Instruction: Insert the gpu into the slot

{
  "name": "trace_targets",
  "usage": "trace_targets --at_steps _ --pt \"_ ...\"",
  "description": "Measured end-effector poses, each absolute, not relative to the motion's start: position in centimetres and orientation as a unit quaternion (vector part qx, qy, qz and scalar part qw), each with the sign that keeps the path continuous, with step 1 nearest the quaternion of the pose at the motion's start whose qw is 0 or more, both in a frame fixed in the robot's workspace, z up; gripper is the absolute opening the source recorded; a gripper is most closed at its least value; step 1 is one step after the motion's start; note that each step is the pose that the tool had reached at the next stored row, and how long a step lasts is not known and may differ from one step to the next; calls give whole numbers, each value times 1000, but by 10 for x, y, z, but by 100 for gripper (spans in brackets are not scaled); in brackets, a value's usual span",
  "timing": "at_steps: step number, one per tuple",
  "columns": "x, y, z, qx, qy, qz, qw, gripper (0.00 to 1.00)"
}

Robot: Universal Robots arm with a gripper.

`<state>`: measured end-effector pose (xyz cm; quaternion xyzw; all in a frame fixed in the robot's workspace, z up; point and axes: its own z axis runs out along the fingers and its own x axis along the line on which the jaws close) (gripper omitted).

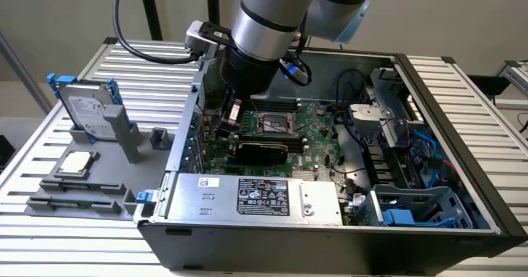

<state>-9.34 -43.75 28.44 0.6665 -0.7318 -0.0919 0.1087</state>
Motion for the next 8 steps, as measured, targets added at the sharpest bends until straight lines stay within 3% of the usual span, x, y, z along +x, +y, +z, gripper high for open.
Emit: trace_targets --at_steps 8 --pt "-93 -437 284 671 -738 -43 55 11"
